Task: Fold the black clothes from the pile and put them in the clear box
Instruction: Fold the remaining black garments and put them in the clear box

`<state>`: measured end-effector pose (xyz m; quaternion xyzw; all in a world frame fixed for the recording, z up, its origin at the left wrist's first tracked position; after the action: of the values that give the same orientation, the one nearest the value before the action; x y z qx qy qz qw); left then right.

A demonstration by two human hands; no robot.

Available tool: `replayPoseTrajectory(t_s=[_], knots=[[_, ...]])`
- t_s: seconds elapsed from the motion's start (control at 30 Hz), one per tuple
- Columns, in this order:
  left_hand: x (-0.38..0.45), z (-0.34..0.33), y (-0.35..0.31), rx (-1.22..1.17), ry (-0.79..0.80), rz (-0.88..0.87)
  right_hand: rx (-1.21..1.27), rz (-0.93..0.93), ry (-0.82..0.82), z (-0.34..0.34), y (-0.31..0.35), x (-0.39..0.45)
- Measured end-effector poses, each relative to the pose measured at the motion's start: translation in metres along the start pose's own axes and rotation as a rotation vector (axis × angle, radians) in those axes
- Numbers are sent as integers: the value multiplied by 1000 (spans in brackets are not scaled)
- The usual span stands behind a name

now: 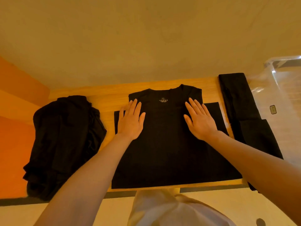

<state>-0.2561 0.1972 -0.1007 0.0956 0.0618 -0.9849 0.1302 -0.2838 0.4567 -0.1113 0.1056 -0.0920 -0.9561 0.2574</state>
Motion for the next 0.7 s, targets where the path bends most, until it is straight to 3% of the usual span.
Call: replayPoseTrajectory(t_s=[0.27,0.6,0.7], knots=[[54,-4,-1,32,29,-76,-19,-74,23,3,-26,43],[70,-11,15,109,82,-9,-55,-72,7,1,-42,46],[64,-7,13,47,14,-29,-49,-36,-24,5,-37,45]])
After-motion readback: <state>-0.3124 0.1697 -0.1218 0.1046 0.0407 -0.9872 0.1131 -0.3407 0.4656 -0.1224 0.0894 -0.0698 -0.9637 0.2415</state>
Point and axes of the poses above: each hand's wrist, its own x-axis towards the middle knuckle, its own z-axis out of the back of the hand, y = z × x, the point moved 6 cm from there along x, towards the middle knuckle, and after that the axes turned 13 degrees about z, right-handed, at the moved point
